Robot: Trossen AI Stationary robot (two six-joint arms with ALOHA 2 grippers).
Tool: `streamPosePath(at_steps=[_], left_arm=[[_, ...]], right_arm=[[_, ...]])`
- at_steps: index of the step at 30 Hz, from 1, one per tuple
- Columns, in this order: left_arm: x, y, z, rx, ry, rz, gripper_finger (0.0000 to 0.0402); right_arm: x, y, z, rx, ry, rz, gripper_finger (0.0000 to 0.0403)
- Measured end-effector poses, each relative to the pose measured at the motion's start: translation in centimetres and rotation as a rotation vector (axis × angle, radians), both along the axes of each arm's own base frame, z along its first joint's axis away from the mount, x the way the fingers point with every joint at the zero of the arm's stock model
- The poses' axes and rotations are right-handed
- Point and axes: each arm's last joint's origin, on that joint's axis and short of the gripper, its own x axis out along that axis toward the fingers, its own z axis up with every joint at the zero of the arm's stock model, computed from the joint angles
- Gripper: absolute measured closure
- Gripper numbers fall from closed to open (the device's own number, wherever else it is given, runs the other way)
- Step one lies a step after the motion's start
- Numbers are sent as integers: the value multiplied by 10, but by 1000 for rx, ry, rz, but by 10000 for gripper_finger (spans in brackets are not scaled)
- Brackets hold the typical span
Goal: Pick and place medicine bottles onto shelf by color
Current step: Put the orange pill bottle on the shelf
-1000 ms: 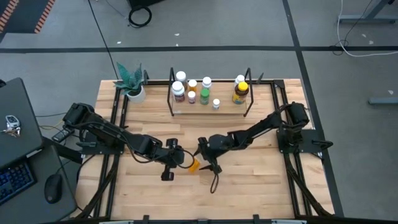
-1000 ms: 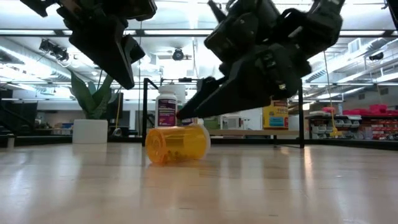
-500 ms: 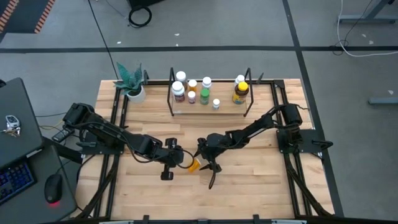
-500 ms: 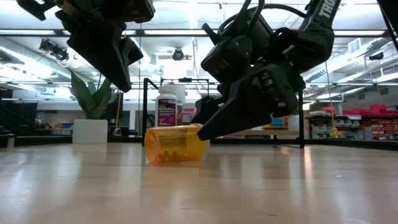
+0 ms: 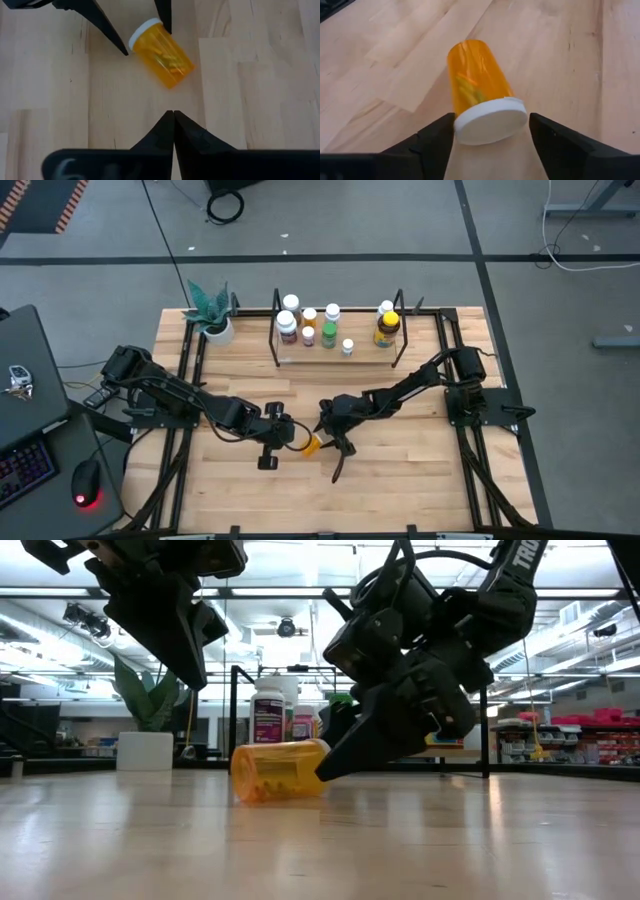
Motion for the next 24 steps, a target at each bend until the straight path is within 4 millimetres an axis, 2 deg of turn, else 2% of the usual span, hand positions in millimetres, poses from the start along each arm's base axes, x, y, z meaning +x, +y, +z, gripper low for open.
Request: streamPosePath(at_steps=[7, 13, 20, 24], left_arm=[[0, 0, 0, -1, 0, 1, 388], [-1, -2, 0, 0, 0, -8, 392], [-4, -7, -1, 6, 10, -27, 386], [-4, -6, -1, 12, 9, -23, 393]], right_arm=[[0, 0, 0, -4, -3, 3, 169], [0, -1, 1, -7, 2, 1, 175], [-8, -7, 29, -73, 24, -90, 175], [-11, -8, 37, -89, 23, -99, 174]])
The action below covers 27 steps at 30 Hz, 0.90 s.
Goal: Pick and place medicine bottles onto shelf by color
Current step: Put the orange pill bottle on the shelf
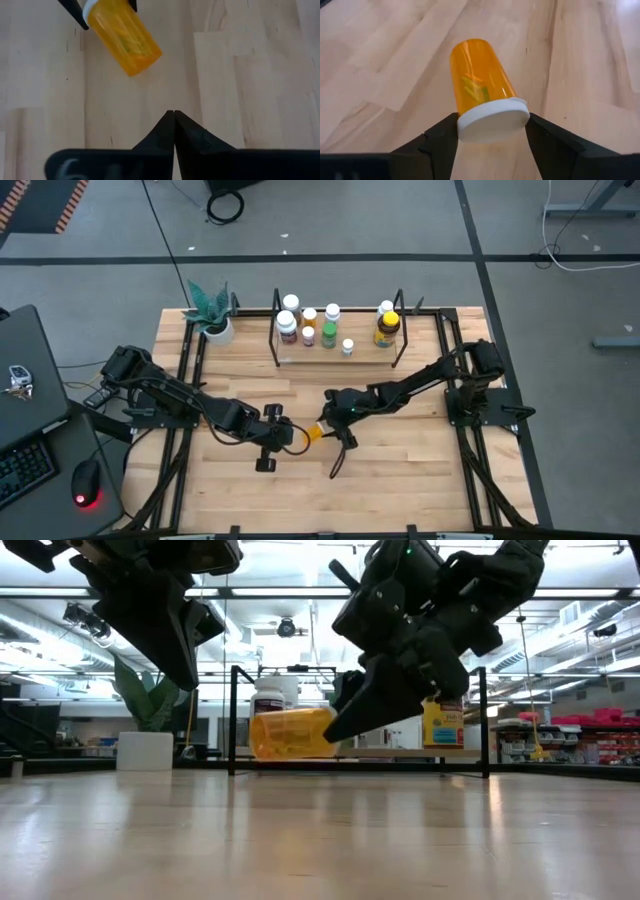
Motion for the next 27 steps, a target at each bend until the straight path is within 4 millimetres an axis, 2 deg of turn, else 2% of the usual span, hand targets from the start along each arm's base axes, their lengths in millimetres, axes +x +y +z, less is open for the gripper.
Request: streamPosePath(at_steps=[5, 11, 19, 27], left_arm=[[0, 0, 0, -1, 1, 3, 393], [-1, 1, -1, 21, 4, 8, 383], [-5, 3, -3, 89, 41, 20, 392], [-6, 3, -3, 180, 35, -50, 385]], right_arm=[[-5, -2, -2, -41, 72, -35, 175], [-4, -5, 15, -131, 219, -105, 175], [2, -9, 56, -234, 423, -160, 176], [1, -37, 106, -245, 590, -281, 176]])
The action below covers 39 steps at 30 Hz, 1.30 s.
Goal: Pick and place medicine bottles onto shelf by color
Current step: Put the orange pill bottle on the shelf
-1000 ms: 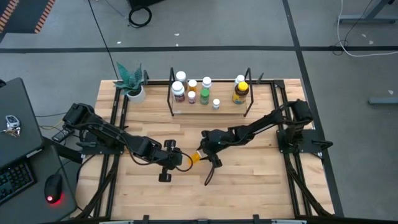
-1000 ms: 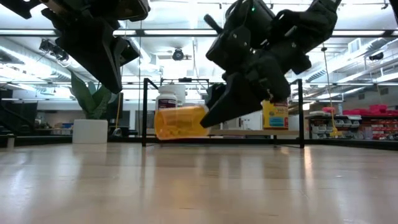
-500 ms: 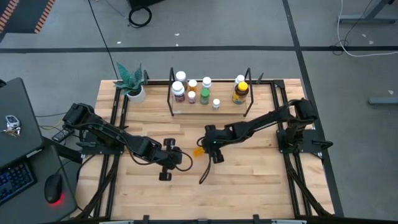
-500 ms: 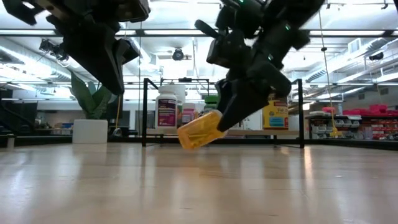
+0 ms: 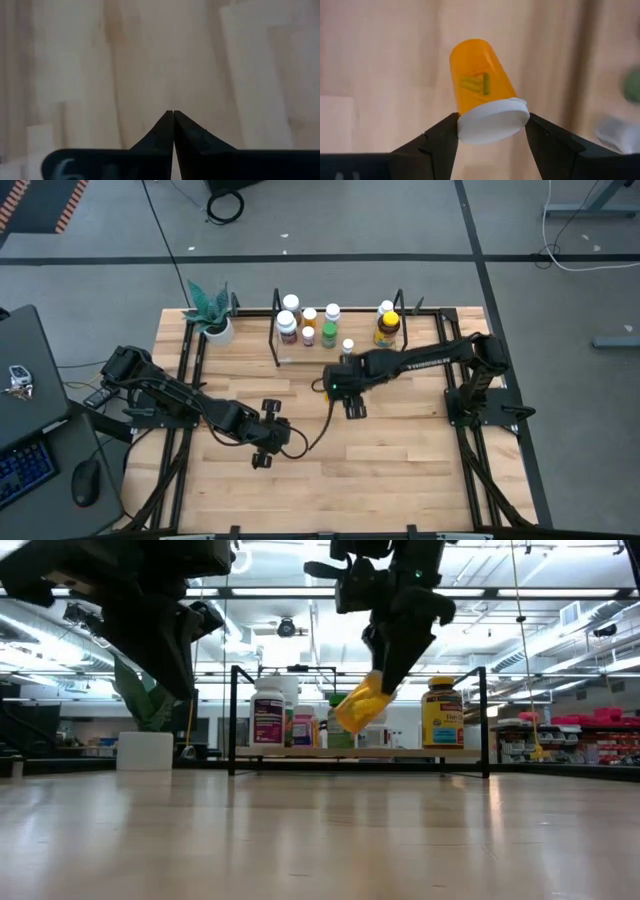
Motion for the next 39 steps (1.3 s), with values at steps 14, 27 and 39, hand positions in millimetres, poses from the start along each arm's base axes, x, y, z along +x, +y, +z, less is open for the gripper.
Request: streamPosePath(at_steps=[14, 27, 39], left_arm=[[-29, 14, -9, 79, -54, -127, 397], [-72, 60, 16, 15, -463, -49, 398], [-79, 81, 16, 32, -572, 18, 399]], right_arm=[[-21, -65, 31, 1, 166, -336, 176], [-18, -85, 47, 29, 198, -365, 176], [-18, -130, 86, -58, 191, -404, 176]])
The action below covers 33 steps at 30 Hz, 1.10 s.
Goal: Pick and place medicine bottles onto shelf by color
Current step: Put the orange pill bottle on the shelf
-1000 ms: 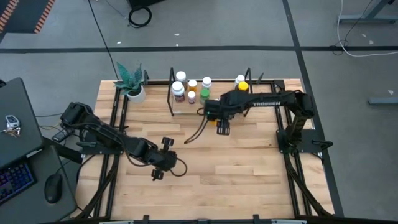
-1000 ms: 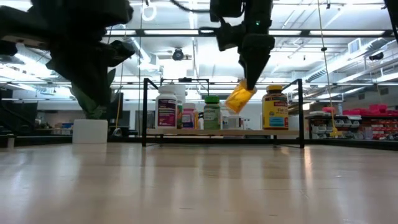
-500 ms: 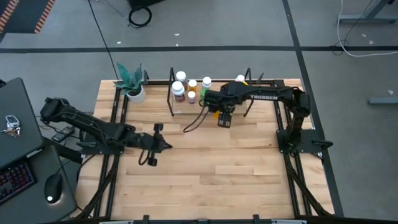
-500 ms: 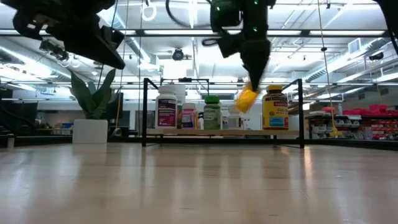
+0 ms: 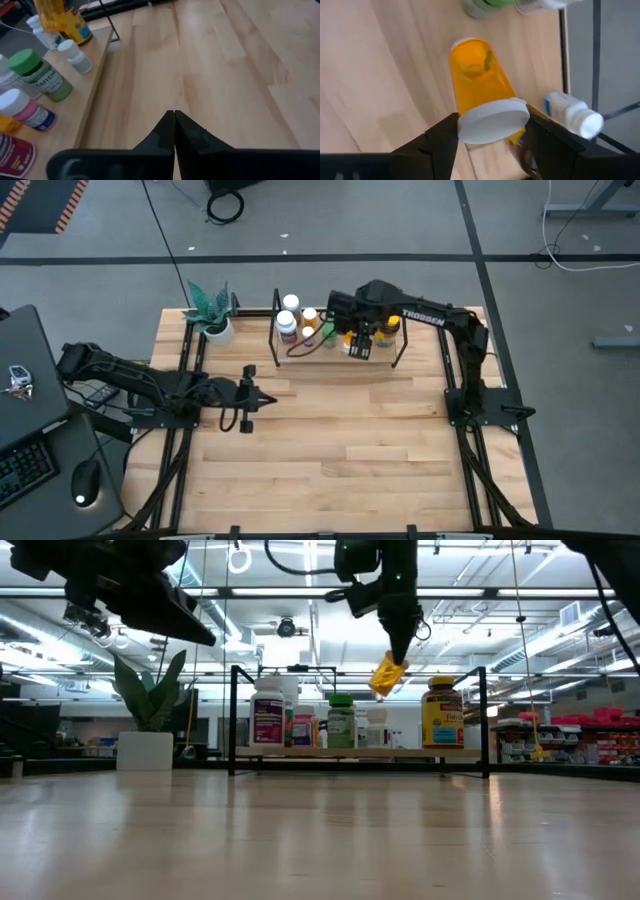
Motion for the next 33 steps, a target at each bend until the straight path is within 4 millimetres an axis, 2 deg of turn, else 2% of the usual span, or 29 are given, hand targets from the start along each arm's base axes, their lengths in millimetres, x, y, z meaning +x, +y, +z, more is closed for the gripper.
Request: streamPosePath(at_steps=[3, 10, 13, 20, 25, 28, 33], left_arm=[[0, 2, -1, 0, 10, 10, 394], [-1, 2, 0, 33, 12, -15, 397], [-5, 2, 6, 35, -23, -37, 398], [-30, 8, 29, 36, -138, -34, 398], [-44, 10, 41, 7, -226, -22, 395], [-49, 11, 32, -12, -269, -17, 397], [-53, 12, 9, -55, -303, 7, 397]], right_arm=[[1, -18, 1, -7, -6, -4, 176], [2, -60, -11, 8, 51, -25, 176], [3, -73, -18, 17, 72, -31, 176], [9, -94, -36, 51, 135, -27, 176], [17, -101, -50, 79, 149, -19, 176], [20, -103, -59, 106, 164, -9, 176], [21, -103, -63, 113, 171, -5, 176]])
